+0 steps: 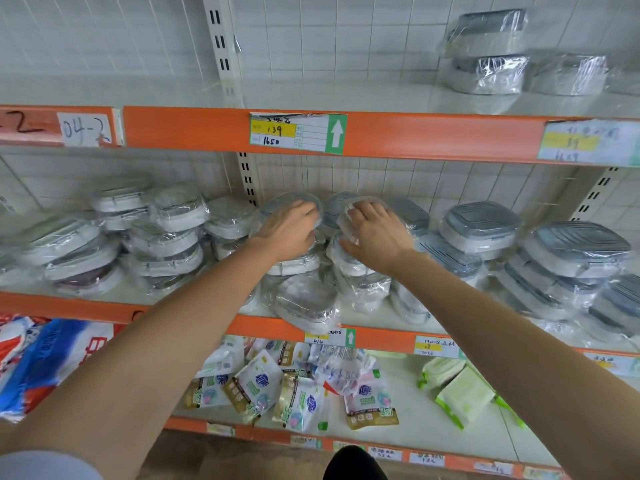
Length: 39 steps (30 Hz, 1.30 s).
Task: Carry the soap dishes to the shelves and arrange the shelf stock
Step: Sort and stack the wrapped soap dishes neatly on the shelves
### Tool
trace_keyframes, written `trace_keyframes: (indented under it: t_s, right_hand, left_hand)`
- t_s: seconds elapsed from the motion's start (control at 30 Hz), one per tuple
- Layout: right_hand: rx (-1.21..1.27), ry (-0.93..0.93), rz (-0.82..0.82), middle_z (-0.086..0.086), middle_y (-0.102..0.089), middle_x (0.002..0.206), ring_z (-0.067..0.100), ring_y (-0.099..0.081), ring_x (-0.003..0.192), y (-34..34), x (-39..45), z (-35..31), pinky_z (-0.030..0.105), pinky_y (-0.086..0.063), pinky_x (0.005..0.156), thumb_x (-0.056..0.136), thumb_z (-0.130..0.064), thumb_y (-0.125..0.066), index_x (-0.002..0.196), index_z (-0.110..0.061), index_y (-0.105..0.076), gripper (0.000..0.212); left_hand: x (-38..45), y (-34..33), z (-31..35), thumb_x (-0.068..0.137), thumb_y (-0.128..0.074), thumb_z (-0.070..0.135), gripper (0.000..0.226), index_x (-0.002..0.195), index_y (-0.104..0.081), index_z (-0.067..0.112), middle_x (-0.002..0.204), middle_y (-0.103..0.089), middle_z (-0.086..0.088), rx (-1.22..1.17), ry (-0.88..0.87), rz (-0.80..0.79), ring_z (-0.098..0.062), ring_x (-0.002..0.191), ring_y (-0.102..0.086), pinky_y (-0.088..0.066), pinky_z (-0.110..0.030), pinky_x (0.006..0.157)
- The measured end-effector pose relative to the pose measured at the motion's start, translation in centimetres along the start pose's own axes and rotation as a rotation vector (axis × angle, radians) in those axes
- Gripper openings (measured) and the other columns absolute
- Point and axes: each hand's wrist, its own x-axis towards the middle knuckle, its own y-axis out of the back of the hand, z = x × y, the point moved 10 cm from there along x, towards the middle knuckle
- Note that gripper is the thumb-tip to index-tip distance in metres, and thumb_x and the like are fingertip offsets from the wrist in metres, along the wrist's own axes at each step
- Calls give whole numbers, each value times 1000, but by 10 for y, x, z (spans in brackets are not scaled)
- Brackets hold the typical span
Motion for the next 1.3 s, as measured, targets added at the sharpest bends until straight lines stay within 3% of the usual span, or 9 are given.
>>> trace_keyframes:
  t_s: [0.33,0.47,0.63,0.8,0.97,1.17,1.3]
  right_hand:
    - [-15,185,-290,8,-38,143,24,-34,131,6,-31,-59,37,-31,104,95,-27,-48,140,-7,-37,50]
    - [-42,228,-398,9,-40,139,24,-37,128,12,-42,-74,35,-34,101,93,-32,-54,136,-8,-40,51]
    - [-33,241,-427,10,-38,141,25,-35,130,44,-56,-86,36,-34,103,94,-34,-53,138,-8,-38,53]
    - [2,225,-462,12,-42,137,26,-39,127,84,-74,-94,39,-38,100,94,-34,-53,137,-7,-39,52]
    - [70,208,-490,8,-44,136,25,-42,126,129,-93,-97,37,-42,95,93,-35,-55,138,-10,-39,54]
    - [46,134,-443,7,-47,134,24,-44,126,176,-102,-72,37,-43,94,91,-36,-58,135,-11,-43,52]
    - [54,58,-420,5,-48,132,23,-45,124,198,-106,-52,36,-44,93,90,-35,-60,133,-12,-45,51]
  left_hand:
    - [-61,10,6,96,-51,29,34,122,-60,9,117,-58,-4,-33,-99,-221,-18,112,-50,-46,-32,89]
    - [-79,30,6,96,-51,31,32,113,-65,7,107,-61,-4,-46,-112,-245,-18,106,-52,-45,-31,90]
    - [-97,55,12,92,-53,28,29,108,-66,7,105,-62,-4,-40,-124,-340,-18,103,-54,-47,-37,90]
    - [-111,94,23,90,-55,23,20,78,-59,8,89,-59,-4,-80,-125,-416,-21,93,-56,-50,-39,82]
    - [-112,133,31,89,-58,29,23,96,-69,9,98,-66,-5,-123,-97,-459,-23,92,-63,-54,-41,79]
    - [-93,181,60,89,-60,28,24,96,-71,8,98,-68,-4,-196,-162,-375,-21,92,-63,-52,-39,82]
    - [-83,196,71,86,-58,23,20,82,-69,6,82,-63,-1,-218,-195,-316,-24,84,-65,-52,-38,73]
